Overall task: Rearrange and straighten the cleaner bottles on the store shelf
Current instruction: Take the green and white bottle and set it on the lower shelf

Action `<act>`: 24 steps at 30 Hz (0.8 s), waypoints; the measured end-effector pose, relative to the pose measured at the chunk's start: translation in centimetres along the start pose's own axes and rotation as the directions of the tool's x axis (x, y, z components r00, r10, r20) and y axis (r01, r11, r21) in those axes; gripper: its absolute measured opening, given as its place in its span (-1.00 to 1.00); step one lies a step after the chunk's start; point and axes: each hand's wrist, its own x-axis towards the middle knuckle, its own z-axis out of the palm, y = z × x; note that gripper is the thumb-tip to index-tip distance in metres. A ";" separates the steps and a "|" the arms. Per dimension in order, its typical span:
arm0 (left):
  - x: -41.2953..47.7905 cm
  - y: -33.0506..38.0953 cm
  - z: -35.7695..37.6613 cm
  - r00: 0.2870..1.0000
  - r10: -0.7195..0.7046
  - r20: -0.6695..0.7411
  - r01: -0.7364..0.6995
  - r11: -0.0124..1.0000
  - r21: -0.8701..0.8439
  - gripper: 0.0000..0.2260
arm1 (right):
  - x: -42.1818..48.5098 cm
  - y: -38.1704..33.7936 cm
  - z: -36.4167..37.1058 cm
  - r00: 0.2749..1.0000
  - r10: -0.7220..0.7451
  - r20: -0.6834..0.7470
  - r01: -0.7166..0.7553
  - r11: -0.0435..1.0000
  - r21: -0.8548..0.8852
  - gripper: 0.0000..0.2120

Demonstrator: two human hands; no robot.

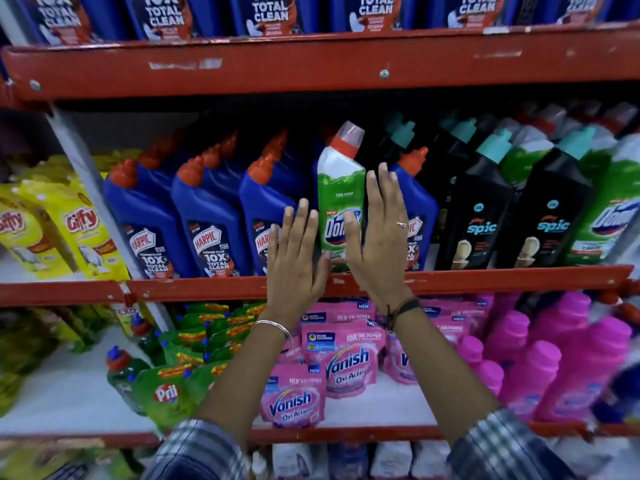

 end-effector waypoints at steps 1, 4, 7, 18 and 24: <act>0.1 -0.8 0.4 1.000 -0.020 -0.010 0.020 0.999 0.035 -0.46 | 0.8 -0.1 0.7 1.000 0.000 -0.015 0.000 1.000 -0.011 -0.44; -0.4 -2.9 1.9 0.999 -0.038 -0.037 0.042 0.991 0.131 -0.46 | 2.9 -1.0 2.3 0.992 0.121 0.027 -0.118 0.989 -0.094 -0.24; -1.3 -4.5 3.3 0.996 0.019 -0.092 0.005 0.968 0.249 -0.46 | 3.4 -1.1 3.6 0.976 0.217 0.001 -0.212 0.957 -0.198 -0.07; -1.9 -5.3 4.5 0.983 0.071 -0.171 -0.009 0.941 0.338 -0.45 | 3.1 -1.9 2.4 0.959 0.273 -0.079 -0.277 0.959 -0.052 -0.17; -1.8 -5.0 4.2 0.985 0.056 -0.163 0.002 0.941 0.337 -0.41 | 3.1 -4.2 -1.7 0.934 0.232 -0.270 -0.232 0.972 0.034 -0.17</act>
